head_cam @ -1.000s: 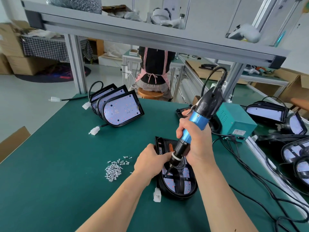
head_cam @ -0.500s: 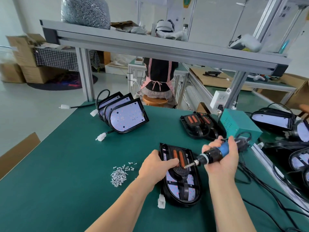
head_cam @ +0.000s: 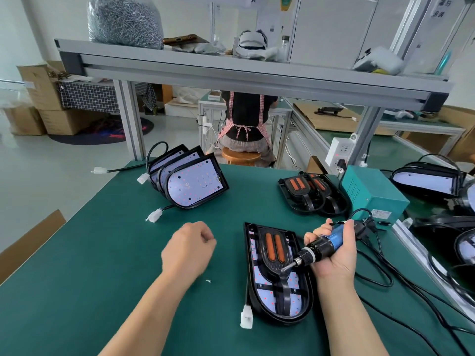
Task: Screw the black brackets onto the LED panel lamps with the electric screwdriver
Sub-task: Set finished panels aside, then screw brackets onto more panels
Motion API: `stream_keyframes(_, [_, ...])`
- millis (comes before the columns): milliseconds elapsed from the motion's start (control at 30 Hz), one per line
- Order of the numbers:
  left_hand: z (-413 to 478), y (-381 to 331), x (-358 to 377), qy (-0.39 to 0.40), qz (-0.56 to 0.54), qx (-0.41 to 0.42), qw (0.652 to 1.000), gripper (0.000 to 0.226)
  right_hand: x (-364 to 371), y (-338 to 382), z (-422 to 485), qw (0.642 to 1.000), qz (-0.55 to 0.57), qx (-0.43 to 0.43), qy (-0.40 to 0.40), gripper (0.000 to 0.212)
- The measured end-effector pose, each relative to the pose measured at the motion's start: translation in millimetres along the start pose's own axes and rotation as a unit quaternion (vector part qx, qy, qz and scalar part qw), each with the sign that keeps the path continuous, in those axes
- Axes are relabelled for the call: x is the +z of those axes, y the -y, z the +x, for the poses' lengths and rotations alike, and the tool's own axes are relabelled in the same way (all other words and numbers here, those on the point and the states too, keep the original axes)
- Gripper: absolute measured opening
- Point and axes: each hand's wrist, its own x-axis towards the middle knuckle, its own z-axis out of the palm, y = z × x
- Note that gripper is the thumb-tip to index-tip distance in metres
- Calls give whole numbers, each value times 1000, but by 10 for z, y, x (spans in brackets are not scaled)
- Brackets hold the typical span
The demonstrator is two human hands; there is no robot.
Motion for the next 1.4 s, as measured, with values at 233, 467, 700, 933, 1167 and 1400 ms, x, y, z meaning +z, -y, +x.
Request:
stream_keyframes(233, [21,80,61,65,161,81,982,8,-9,-4,-1,1000,-3,0,1,39])
stream_keyframes(467, [2,84,101,41,186,96,977,15,8,-4,-25,1000,-2,2,1,37])
stream_keyframes(700, [-135,-98,60,-9,78,116,990,7,-12,-4,1,1000,5,3,5,37])
stream_keyframes(933, [-491,-564,106,33,-124,213,969,14,-22,7,20,1000,19,10,-1,39])
stream_keyframes(1167, [-709,-723,317,65,-143,233,960,16,-24,11,39,1000,27,14,-3,40])
stream_keyframes(1400, [-742,-722,378,15,-102,266,958,14,-24,13,43,999,31,14,-13,42])
